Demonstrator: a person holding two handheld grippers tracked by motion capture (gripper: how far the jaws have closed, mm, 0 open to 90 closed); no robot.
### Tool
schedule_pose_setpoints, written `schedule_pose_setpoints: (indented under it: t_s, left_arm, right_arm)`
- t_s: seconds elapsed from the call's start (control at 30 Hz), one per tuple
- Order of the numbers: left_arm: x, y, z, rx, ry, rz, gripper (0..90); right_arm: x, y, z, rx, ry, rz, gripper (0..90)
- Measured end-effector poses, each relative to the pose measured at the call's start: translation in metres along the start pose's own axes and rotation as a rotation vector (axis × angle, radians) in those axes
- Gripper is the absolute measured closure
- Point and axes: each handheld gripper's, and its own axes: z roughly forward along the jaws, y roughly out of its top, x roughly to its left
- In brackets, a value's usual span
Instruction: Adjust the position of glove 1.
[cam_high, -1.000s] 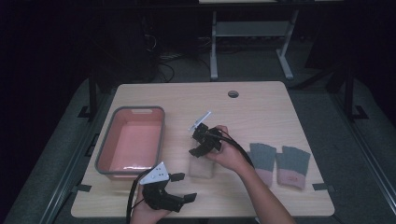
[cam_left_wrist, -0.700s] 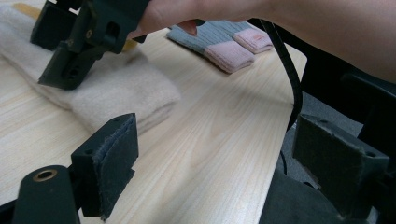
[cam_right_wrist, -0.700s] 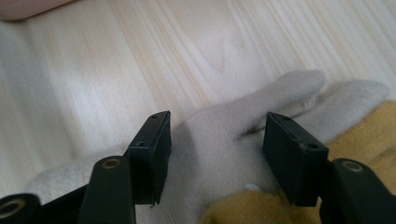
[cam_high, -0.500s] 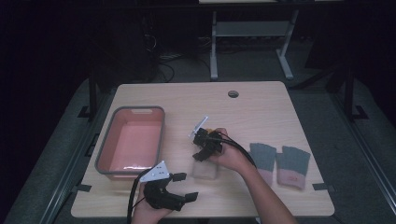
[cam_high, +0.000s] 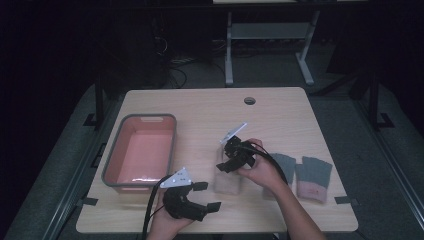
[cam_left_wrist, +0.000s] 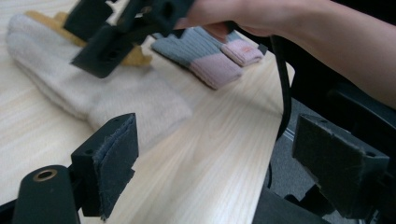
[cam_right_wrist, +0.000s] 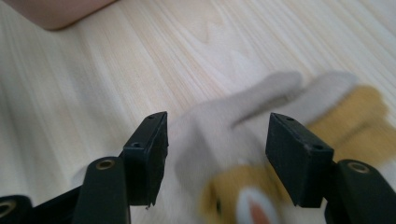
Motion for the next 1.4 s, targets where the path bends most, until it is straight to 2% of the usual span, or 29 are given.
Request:
schedule_pose_setpoints:
  t_s: [0.07,0.17,0.23,0.27,0.37,0.4,0.47,0.53,0.6,0.73,1.0,1.07,1.1,1.13,1.37,1.4]
  left_arm:
    - [0.002,0.004,0.003,0.008,0.003,0.001,14.7]
    - [0.007,0.01,0.008,0.01,0.009,-0.028,15.2]
    - [0.012,0.014,0.011,0.014,0.018,-0.053,15.3]
    - [0.014,0.015,0.013,0.012,0.013,-0.08,15.5]
    - [0.024,0.02,0.022,0.025,0.014,-0.126,15.7]
    - [0.024,0.02,0.022,0.025,0.014,-0.126,15.8]
    - [0.03,0.023,0.027,0.032,0.027,-0.153,15.9]
    - [0.035,0.024,0.03,0.037,0.034,-0.169,17.8]
    - [0.039,0.025,0.034,0.045,0.042,-0.189,18.9]
    - [0.042,0.027,0.04,0.068,0.064,-0.199,18.9]
    - [0.052,0.026,0.047,0.077,0.1,-0.284,18.8]
    - [0.054,0.026,0.048,0.078,0.101,-0.291,18.8]
    - [0.055,0.026,0.049,0.08,0.105,-0.305,18.8]
    - [0.058,0.025,0.053,0.079,0.107,-0.329,18.9]
    - [0.065,0.022,0.06,0.079,0.099,-0.403,21.2]
    - [0.065,0.022,0.06,0.079,0.099,-0.403,22.7]
  right_arm:
    - [0.0,-0.006,-0.009,-0.032,0.006,0.029,37.4]
    - [0.0,-0.014,-0.019,-0.059,0.006,0.074,36.4]
    - [0.0,-0.02,-0.023,-0.074,0.004,0.104,35.8]
    - [0.0,-0.023,-0.026,-0.085,0.003,0.125,35.8]
    - [-0.001,-0.031,-0.032,-0.104,0.011,0.185,34.9]
    - [-0.001,-0.031,-0.032,-0.104,0.011,0.185,34.9]
    - [-0.002,-0.042,-0.035,-0.126,0.011,0.237,34.8]
    - [-0.003,-0.046,-0.035,-0.123,0.007,0.255,34.4]
    - [-0.004,-0.052,-0.035,-0.136,0.013,0.296,34.4]
    - [-0.005,-0.062,-0.033,-0.15,0.016,0.342,34.3]
    - [-0.006,-0.076,-0.028,-0.189,0.043,0.434,34.4]
    - [-0.006,-0.077,-0.028,-0.192,0.044,0.446,34.4]
    - [-0.006,-0.079,-0.027,-0.192,0.044,0.462,34.4]
    - [-0.008,-0.082,-0.025,-0.198,0.064,0.492,34.7]
    - [-0.008,-0.087,-0.019,-0.21,0.097,0.547,34.9]
    - [-0.008,-0.087,-0.019,-0.21,0.097,0.547,34.9]
